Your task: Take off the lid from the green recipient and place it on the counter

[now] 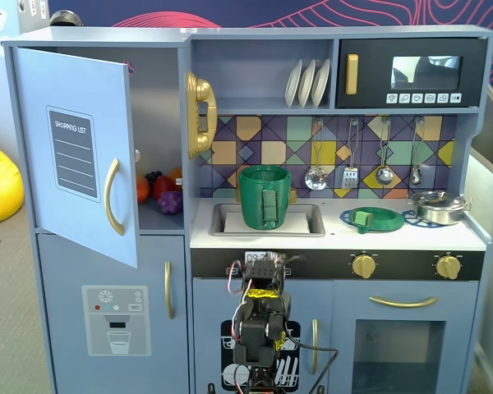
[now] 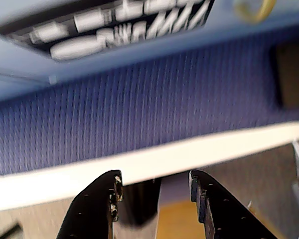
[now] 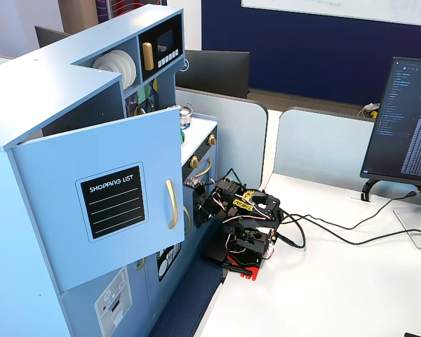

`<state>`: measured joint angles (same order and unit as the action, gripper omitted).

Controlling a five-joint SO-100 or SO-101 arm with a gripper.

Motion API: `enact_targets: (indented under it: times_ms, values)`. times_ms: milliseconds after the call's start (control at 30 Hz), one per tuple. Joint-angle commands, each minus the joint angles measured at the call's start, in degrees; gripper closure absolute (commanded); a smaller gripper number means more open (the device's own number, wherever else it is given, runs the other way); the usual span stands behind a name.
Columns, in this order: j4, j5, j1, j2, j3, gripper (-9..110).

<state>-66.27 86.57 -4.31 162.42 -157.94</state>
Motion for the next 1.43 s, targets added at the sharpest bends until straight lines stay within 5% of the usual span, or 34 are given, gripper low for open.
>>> enact_targets:
  times_ms: [0, 533, 1400]
  values:
    - [2.9, -1.4, 1.9, 2.0, -4.9, 94]
    - [-21.2, -1.1, 2.2, 19.7, -13.8, 94]
    - [-21.4, 0.2, 0.4, 19.7, -13.8, 91]
